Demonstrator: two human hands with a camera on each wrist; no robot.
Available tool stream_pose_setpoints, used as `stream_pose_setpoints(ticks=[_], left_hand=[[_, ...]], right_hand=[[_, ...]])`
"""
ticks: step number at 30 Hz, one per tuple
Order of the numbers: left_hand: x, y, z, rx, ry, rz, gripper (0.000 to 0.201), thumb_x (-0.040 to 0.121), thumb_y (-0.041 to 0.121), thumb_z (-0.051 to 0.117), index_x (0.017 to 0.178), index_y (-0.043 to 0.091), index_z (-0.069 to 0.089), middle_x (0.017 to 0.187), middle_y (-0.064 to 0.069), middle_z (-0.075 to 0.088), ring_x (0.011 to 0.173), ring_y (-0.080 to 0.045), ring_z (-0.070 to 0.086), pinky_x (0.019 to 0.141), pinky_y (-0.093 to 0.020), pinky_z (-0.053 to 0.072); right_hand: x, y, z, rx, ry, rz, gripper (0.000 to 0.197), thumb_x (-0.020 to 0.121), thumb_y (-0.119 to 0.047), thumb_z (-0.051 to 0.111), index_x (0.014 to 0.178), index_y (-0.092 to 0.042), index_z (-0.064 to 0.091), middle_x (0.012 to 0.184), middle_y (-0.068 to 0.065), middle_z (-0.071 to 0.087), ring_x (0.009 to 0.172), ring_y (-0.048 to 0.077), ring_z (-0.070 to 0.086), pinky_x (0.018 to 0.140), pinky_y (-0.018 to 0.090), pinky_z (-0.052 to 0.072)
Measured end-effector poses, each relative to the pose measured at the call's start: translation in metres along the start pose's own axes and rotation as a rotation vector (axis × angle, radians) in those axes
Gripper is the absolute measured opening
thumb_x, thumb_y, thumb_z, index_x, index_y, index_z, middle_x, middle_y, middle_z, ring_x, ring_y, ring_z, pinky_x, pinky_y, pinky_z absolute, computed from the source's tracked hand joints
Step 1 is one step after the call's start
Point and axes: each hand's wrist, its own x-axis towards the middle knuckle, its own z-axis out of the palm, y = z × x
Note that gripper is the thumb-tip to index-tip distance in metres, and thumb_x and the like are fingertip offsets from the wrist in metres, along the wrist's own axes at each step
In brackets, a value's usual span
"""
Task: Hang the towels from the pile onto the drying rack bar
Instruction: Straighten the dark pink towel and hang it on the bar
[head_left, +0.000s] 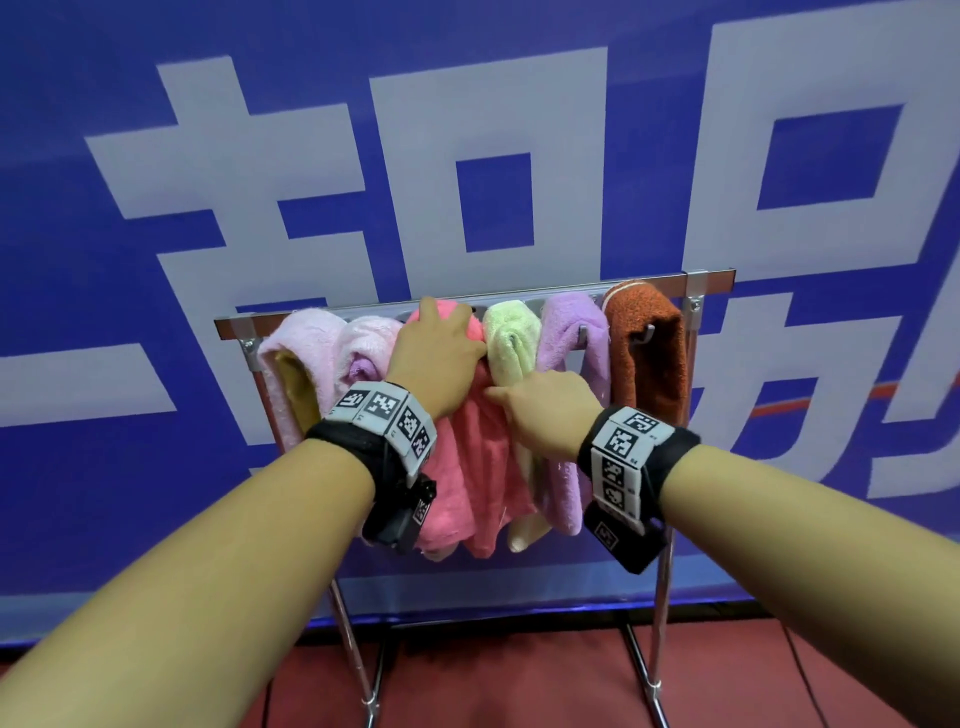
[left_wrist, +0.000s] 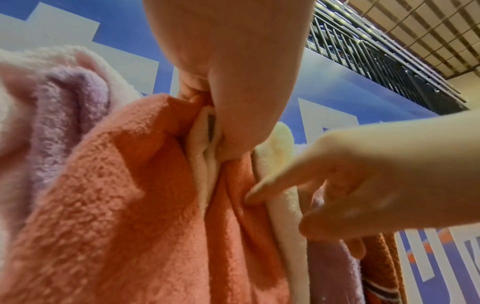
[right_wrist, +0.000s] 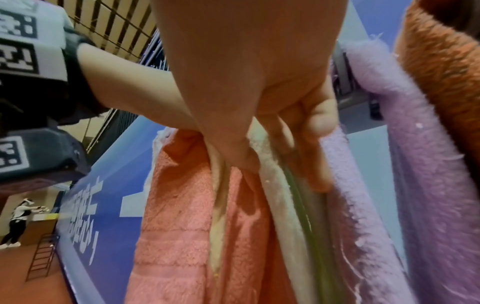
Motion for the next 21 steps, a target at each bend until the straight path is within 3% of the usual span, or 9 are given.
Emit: stream_pose_setpoints(ticks=[3, 7, 12, 15, 17, 21], left_hand=[[0.002, 0.001, 0.0, -0.015, 0.011, -0.01, 0.035, 0.098, 0.023, 0.04, 0.121, 0.032, 0.066, 0.129, -0.002, 0.047, 0.112, -0.036, 0.043, 0.07, -0.036, 0.028], [0.005, 0.004, 0.001, -0.008, 0.023, -0.031, 0.032, 0.098, 0.024, 0.042, 0.115, 0.026, 0.07, 0.124, -0.003, 0.049, 0.11, -0.036, 0.044, 0.071, -0.036, 0.03], [0.006, 0.005, 0.006, -0.024, 0.045, -0.06, 0.031, 0.098, 0.022, 0.044, 0.118, 0.025, 0.067, 0.128, -0.003, 0.05, 0.112, -0.037, 0.045, 0.075, -0.037, 0.04], [0.004, 0.001, 0.006, -0.116, 0.045, -0.079, 0.034, 0.098, 0.018, 0.043, 0.128, 0.025, 0.057, 0.134, -0.003, 0.049, 0.113, -0.038, 0.045, 0.073, -0.039, 0.043], [0.001, -0.007, 0.004, -0.253, 0.073, -0.117, 0.038, 0.095, 0.013, 0.044, 0.132, 0.022, 0.05, 0.134, -0.003, 0.05, 0.109, -0.037, 0.047, 0.074, -0.042, 0.046], [-0.008, -0.026, 0.005, -0.596, 0.163, -0.202, 0.049, 0.085, 0.004, 0.051, 0.132, 0.017, 0.052, 0.127, -0.011, 0.054, 0.106, -0.037, 0.056, 0.086, -0.048, 0.048]], right_hand=[[0.003, 0.006, 0.001, -0.065, -0.119, 0.102, 0.03, 0.094, -0.016, 0.045, 0.115, -0.021, 0.065, 0.106, 0.007, 0.067, 0.096, 0.031, 0.067, 0.061, 0.033, 0.038], [0.0, 0.023, -0.011, -0.11, -0.076, 0.139, 0.029, 0.093, -0.013, 0.045, 0.111, -0.013, 0.068, 0.106, 0.009, 0.069, 0.094, 0.031, 0.069, 0.061, 0.032, 0.038], [-0.005, 0.025, -0.017, 0.101, -0.1, 0.131, 0.022, 0.086, -0.031, 0.052, 0.095, -0.021, 0.07, 0.096, 0.009, 0.069, 0.088, 0.033, 0.067, 0.064, 0.033, 0.047], [-0.005, 0.017, -0.019, 0.273, -0.162, 0.114, 0.021, 0.08, -0.027, 0.054, 0.095, -0.027, 0.069, 0.095, 0.003, 0.071, 0.091, 0.028, 0.066, 0.072, 0.035, 0.054], [-0.004, 0.011, -0.026, 0.356, -0.121, 0.095, 0.026, 0.08, -0.025, 0.053, 0.099, -0.029, 0.071, 0.097, -0.001, 0.072, 0.091, 0.024, 0.067, 0.076, 0.037, 0.057], [0.003, 0.0, -0.044, 0.46, 0.08, 0.076, 0.029, 0.086, -0.021, 0.053, 0.108, -0.023, 0.071, 0.098, 0.001, 0.072, 0.093, 0.022, 0.064, 0.078, 0.032, 0.052]])
